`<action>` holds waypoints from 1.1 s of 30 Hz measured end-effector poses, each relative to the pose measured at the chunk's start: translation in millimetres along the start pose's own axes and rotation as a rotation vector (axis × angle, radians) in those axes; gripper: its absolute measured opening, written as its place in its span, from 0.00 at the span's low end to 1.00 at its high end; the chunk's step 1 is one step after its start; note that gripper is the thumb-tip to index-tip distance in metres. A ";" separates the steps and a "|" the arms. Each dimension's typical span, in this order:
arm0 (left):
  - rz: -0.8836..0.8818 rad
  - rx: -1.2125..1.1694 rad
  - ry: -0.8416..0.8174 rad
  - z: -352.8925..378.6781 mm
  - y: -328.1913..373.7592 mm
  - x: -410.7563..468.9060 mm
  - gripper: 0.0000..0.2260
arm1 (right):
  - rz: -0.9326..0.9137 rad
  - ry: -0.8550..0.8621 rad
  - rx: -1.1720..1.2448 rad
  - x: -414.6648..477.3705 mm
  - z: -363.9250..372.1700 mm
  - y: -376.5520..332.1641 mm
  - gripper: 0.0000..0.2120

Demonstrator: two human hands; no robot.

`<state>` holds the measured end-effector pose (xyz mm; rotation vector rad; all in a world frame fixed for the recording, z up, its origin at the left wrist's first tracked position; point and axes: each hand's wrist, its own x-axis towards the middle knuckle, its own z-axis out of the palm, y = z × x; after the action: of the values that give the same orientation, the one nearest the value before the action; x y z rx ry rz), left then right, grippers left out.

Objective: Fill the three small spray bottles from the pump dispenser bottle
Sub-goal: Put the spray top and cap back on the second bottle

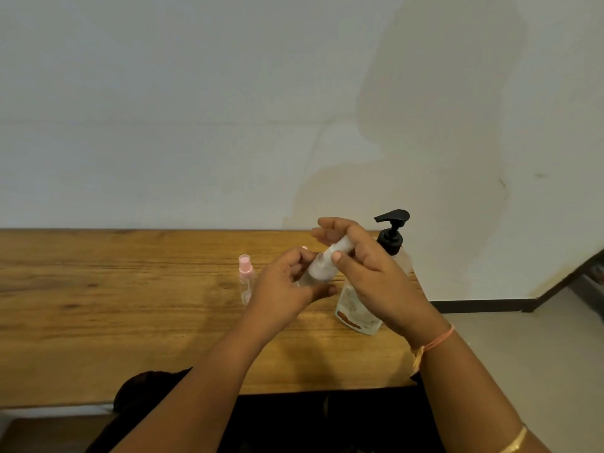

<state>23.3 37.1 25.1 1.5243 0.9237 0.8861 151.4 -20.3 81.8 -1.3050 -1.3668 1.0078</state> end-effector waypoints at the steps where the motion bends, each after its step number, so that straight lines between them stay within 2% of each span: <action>1: -0.015 -0.029 -0.002 0.3 0.5 -0.4 0.14 | -0.014 0.012 0.044 1.0 1.1 1.2 0.17; 4: -0.038 -0.092 0.019 2.5 2.0 -2.5 0.15 | -0.052 0.124 0.070 6.2 9.8 4.4 0.12; 7: -0.079 -0.154 0.040 5.6 3.4 -5.9 0.17 | -0.064 0.316 -0.006 11.6 21.6 10.8 0.07; 9: -0.107 -0.173 0.041 6.8 2.9 -6.3 0.16 | -0.063 0.375 -0.047 14.0 26.3 13.3 0.06; 11: -0.130 -0.193 0.040 6.4 3.2 -5.2 0.17 | -0.051 0.341 -0.013 14.8 26.5 12.7 0.07; 14: -0.145 -0.220 0.022 3.8 5.7 -3.3 0.21 | -0.010 0.164 0.133 12.8 21.7 9.3 0.15; 16: -0.138 -0.218 0.006 3.3 7.4 -2.7 0.20 | -0.012 0.103 0.164 12.8 16.9 8.3 0.16; 20: -0.132 -0.218 0.038 5.7 4.7 -3.8 0.15 | 0.004 0.213 0.204 15.5 17.1 8.4 0.12; 22: -0.128 -0.196 0.054 6.4 2.0 -4.2 0.16 | 0.019 0.331 0.088 16.9 24.0 12.8 0.10; 24: -0.126 -0.177 0.043 6.7 1.4 -4.7 0.16 | 0.016 0.412 -0.057 17.7 28.8 16.8 0.13; 26: -0.132 -0.180 0.032 6.4 1.0 -3.6 0.16 | 0.033 0.368 -0.060 18.0 27.9 18.6 0.14; 28: -0.141 -0.185 0.032 4.9 0.9 -2.0 0.16 | 0.076 0.211 0.099 15.8 22.7 17.1 0.19; 30: -0.135 -0.183 0.027 4.6 1.2 -0.7 0.16 | 0.076 0.100 0.215 13.6 15.5 14.7 0.19; 33: -0.122 -0.180 0.027 5.5 1.2 -1.7 0.16 | 0.054 0.129 0.223 14.5 10.3 14.4 0.15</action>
<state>27.7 33.1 25.4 1.2921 0.9207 0.8787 144.7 -4.1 67.2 -1.2217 -1.0943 1.0613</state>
